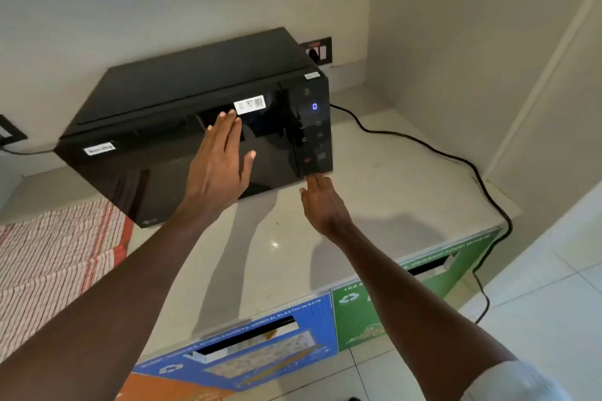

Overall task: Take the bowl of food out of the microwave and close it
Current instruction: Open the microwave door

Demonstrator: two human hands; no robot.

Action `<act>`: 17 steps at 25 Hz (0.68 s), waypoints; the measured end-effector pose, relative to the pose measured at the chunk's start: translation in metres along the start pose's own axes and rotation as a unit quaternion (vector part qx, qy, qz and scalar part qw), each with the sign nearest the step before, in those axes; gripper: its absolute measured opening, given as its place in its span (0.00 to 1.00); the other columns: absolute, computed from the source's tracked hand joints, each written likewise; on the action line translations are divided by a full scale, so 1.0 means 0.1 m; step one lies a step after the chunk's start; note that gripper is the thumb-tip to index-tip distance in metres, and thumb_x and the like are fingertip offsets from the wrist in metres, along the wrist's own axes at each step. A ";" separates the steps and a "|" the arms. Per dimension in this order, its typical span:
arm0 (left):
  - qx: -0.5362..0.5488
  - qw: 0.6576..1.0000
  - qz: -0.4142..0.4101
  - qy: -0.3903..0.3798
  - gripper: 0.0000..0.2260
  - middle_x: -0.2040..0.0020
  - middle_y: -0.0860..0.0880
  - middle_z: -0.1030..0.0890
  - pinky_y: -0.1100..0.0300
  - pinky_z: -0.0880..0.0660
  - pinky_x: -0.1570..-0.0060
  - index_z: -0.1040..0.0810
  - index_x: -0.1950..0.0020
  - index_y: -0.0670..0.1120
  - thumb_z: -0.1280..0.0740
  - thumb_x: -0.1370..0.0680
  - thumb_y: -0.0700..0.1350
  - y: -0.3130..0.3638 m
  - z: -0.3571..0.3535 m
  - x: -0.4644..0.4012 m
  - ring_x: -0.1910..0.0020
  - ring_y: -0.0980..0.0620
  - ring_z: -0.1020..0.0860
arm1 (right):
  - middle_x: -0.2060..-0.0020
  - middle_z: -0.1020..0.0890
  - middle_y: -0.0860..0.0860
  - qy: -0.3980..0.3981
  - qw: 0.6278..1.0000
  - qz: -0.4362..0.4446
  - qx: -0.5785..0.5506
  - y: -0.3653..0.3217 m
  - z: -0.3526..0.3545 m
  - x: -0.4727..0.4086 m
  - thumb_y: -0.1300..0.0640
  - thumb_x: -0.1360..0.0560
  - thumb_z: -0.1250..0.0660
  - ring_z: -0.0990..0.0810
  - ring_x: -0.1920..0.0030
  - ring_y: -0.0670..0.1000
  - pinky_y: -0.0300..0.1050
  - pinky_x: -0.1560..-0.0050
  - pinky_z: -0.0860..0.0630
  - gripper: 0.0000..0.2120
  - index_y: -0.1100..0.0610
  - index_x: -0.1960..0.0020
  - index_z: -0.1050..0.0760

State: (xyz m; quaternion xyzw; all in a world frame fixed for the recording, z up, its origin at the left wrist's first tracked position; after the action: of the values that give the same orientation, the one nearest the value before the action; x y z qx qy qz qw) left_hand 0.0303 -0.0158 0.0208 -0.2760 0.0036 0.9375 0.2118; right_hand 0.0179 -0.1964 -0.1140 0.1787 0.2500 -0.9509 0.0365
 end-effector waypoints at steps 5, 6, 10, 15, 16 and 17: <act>-0.035 0.999 0.023 0.006 0.32 0.19 0.39 0.49 0.44 0.47 0.22 0.50 0.21 0.38 0.47 0.17 0.56 -0.02 -0.09 -0.26 0.20 0.42 0.51 | 0.43 0.21 0.63 -0.014 0.992 -0.085 -0.097 0.12 -0.21 -0.22 0.61 0.19 0.41 0.21 0.44 0.60 0.53 0.43 0.22 0.13 0.66 0.38 0.27; -0.033 0.999 0.024 0.003 0.32 0.19 0.39 0.50 0.44 0.48 0.22 0.50 0.21 0.38 0.47 0.18 0.56 -0.04 -0.12 -0.30 0.20 0.42 0.51 | 0.44 0.20 0.63 -0.012 0.986 -0.116 -0.122 0.14 -0.26 -0.24 0.60 0.19 0.42 0.21 0.45 0.60 0.54 0.43 0.22 0.12 0.66 0.41 0.25; -0.041 0.999 0.030 0.002 0.34 0.19 0.39 0.51 0.45 0.52 0.21 0.52 0.20 0.38 0.49 0.17 0.59 -0.17 -0.14 -0.42 0.19 0.42 0.53 | 0.47 0.17 0.61 -0.034 0.945 -0.247 -0.210 0.20 -0.42 -0.30 0.57 0.17 0.43 0.19 0.45 0.58 0.49 0.42 0.21 0.15 0.66 0.42 0.23; -0.030 0.998 0.050 0.004 0.32 0.19 0.39 0.51 0.45 0.52 0.21 0.52 0.21 0.38 0.52 0.16 0.59 -0.25 -0.19 -0.47 0.19 0.42 0.53 | 0.42 0.20 0.58 -0.147 0.927 -0.276 -0.207 0.24 -0.62 -0.46 0.54 0.19 0.41 0.23 0.49 0.52 0.38 0.53 0.26 0.18 0.64 0.34 0.27; -0.028 0.998 0.054 0.004 0.31 0.19 0.39 0.51 0.45 0.52 0.21 0.52 0.21 0.38 0.52 0.16 0.58 -0.27 -0.21 -0.48 0.19 0.42 0.53 | 0.38 0.22 0.56 -0.170 0.939 -0.247 -0.169 0.22 -0.59 -0.45 0.54 0.20 0.37 0.23 0.43 0.52 0.37 0.48 0.26 0.20 0.61 0.31 0.29; -0.026 0.998 0.054 0.003 0.30 0.19 0.39 0.50 0.45 0.51 0.21 0.51 0.21 0.38 0.53 0.16 0.57 -0.29 -0.23 -0.48 0.19 0.42 0.53 | 0.34 0.25 0.54 -0.211 0.955 -0.198 -0.062 0.21 -0.60 -0.46 0.54 0.22 0.34 0.25 0.37 0.52 0.38 0.43 0.27 0.24 0.59 0.28 0.32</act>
State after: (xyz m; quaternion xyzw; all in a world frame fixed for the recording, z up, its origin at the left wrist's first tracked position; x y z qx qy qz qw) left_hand 0.0898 -0.0112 0.0294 -0.2833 -0.0053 0.9466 0.1540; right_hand 0.0834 -0.1862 -0.1561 -0.0815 0.3254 -0.9377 -0.0901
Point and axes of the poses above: each hand's wrist, its own x-axis away from the middle knuckle, its own z-axis out of the back of the hand, y = z × x, the point moved 4 cm from there along -x, towards the middle knuckle
